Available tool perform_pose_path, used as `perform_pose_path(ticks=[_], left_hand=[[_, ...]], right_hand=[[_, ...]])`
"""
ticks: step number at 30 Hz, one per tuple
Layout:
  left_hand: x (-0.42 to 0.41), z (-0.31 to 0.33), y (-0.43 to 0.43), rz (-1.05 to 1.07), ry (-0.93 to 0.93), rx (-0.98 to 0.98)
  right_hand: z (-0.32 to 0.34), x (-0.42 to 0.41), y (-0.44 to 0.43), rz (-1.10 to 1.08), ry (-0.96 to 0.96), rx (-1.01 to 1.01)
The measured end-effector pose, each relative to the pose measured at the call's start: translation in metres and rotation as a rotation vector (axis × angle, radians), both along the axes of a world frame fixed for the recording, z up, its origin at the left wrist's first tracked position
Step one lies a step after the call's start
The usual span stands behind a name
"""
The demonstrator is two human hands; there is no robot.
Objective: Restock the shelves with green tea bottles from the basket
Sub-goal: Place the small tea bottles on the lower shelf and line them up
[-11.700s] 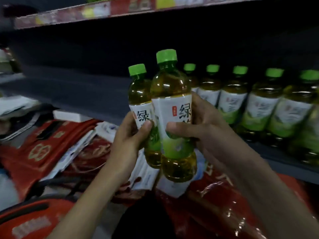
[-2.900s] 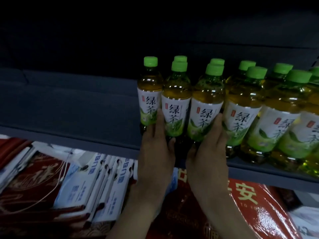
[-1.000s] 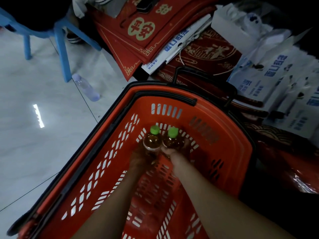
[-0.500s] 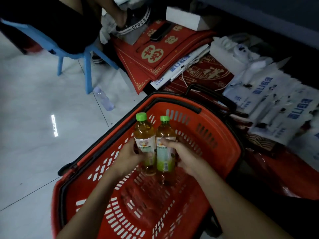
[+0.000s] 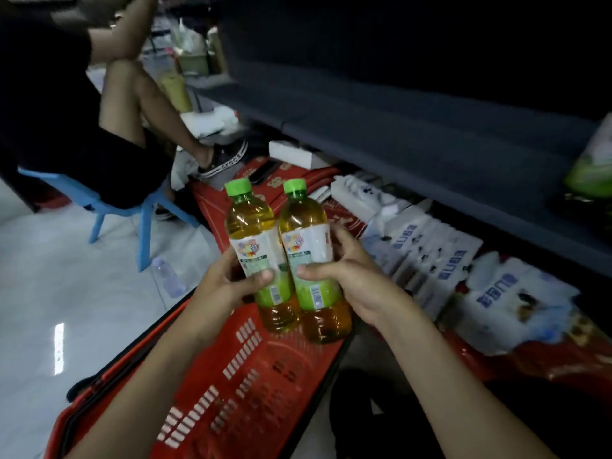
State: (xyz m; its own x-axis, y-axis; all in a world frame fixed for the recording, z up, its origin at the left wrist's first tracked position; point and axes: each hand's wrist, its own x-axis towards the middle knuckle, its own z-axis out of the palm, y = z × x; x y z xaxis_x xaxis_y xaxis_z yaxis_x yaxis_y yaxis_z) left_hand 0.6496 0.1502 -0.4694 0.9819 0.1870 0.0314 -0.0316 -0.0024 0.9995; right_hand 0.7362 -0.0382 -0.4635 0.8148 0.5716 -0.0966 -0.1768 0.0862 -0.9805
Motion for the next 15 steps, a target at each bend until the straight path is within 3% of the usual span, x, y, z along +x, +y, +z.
perform_pose_path(ticks=[4, 8, 15], left_hand=[[0.034, 0.030, -0.051, -0.032, -0.106, -0.180], [0.073, 0.055, -0.103, -0.209, -0.140, -0.327], [0.133, 0.076, -0.201, -0.485, -0.109, -0.316]], right_hand=[[0.045, 0.010, -0.053, -0.144, -0.134, 0.037], [0.075, 0.020, -0.110, -0.293, -0.244, -0.001], [0.085, 0.030, -0.196, -0.468, -0.375, -0.031]])
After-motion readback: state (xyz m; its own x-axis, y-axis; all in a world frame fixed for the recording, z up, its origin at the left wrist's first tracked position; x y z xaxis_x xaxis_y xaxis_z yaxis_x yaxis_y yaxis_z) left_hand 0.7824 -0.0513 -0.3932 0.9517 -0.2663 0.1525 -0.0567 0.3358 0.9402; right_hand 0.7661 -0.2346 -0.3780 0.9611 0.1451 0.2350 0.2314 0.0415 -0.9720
